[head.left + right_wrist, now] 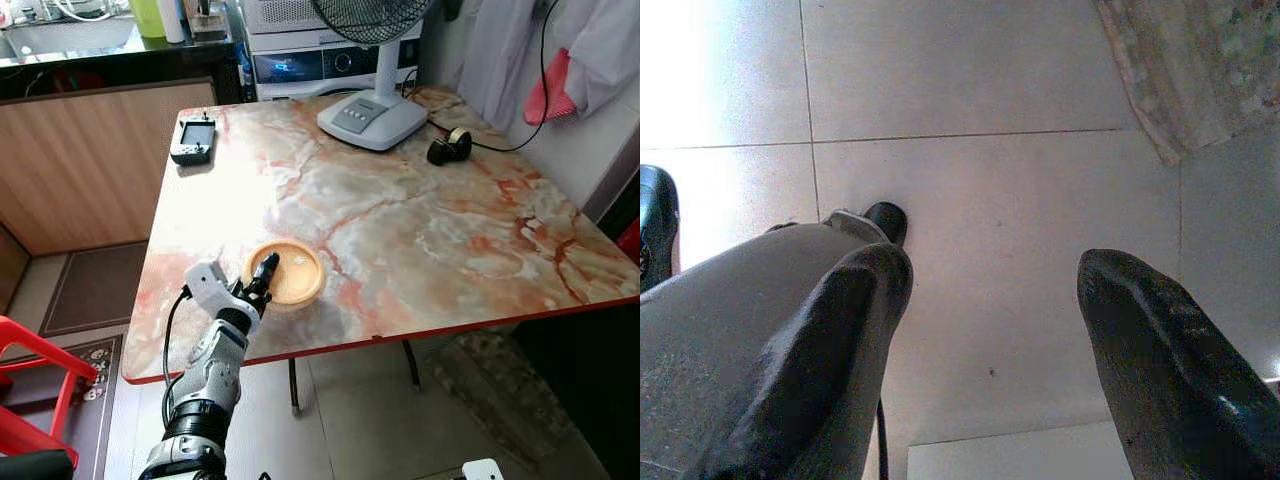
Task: Restocking fridge
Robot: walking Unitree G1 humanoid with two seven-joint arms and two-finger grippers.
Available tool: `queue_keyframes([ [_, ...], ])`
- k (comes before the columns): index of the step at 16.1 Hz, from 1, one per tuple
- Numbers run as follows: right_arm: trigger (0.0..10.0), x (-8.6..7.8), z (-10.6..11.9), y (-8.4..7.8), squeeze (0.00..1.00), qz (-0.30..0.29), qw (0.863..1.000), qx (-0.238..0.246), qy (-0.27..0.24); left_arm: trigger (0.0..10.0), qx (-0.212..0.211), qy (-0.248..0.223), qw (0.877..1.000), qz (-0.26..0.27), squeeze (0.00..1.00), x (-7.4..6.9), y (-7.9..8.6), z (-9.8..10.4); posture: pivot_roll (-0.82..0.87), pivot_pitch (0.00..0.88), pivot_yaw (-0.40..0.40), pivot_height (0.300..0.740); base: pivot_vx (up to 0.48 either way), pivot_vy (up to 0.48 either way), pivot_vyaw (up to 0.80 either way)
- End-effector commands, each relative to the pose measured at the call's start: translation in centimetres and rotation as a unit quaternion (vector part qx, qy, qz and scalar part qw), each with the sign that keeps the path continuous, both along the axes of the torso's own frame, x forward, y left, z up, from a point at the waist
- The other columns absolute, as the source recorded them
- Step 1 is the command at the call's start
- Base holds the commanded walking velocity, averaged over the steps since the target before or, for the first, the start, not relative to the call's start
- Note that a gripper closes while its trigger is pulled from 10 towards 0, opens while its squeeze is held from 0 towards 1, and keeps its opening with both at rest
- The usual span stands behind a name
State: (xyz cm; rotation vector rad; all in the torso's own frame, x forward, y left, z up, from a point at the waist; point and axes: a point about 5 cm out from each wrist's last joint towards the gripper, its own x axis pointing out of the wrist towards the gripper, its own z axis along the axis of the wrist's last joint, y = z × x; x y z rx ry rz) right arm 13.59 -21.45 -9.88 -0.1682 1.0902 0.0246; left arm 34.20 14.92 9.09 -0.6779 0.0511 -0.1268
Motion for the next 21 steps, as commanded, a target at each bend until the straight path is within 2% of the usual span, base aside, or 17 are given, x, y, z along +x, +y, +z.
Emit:
queue_keyframes([
  [1,10.0,-0.1,0.0,0.1,0.0,0.006,1.0,-0.002,0.002,0.0,0.004,-0.013,1.0,-0.005,0.0,0.2,-0.3,0.7,0.07,0.01,-0.012,0.74,0.0,0.0,0.0],
  [11,10.0,-0.3,-0.1,0.3,0.0,0.006,1.0,-0.001,0.003,0.0,0.0,-0.054,0.998,0.01,0.0,0.2,0.5,2.8,0.08,0.0,0.004,0.74,0.0,0.0,0.0],
  [14,10.0,-0.4,-0.2,0.3,0.0,0.001,1.0,0.0,0.003,0.0,0.049,-0.065,0.996,0.032,0.0,-0.5,1.5,3.7,0.08,0.0,0.005,0.74,0.0,0.0,0.0],
  [15,10.0,-0.4,-0.2,0.3,0.0,0.0,1.0,0.001,0.003,0.0,0.095,-0.067,0.992,0.044,0.0,-0.8,2.0,4.0,0.09,0.005,0.006,0.74,0.0,0.0,0.0],
  [16,10.0,-0.4,-0.2,0.3,0.0,-0.002,1.0,0.002,0.003,2.0,0.134,-0.072,0.986,0.061,0.0,-1.2,2.6,4.3,0.09,0.009,0.005,0.74,0.0,0.0,0.0],
  [17,10.0,-0.5,-0.2,0.3,0.0,-0.003,1.0,0.002,0.003,10.0,0.184,-0.083,0.974,0.103,0.0,-1.8,3.8,4.9,0.09,0.023,0.007,0.74,0.0,0.0,0.0],
  [18,10.0,-0.5,-0.2,0.3,0.0,-0.005,1.0,0.002,0.003,10.0,0.235,-0.098,0.958,0.132,0.0,-2.2,4.6,5.7,0.09,0.028,0.006,0.74,0.0,0.0,0.0],
  [21,10.0,-0.5,-0.2,0.3,0.0,-0.01,1.0,0.005,-0.002,10.0,0.304,-0.145,0.926,0.17,0.0,-3.1,5.5,8.3,0.1,0.034,0.006,0.74,0.0,0.0,0.0],
])
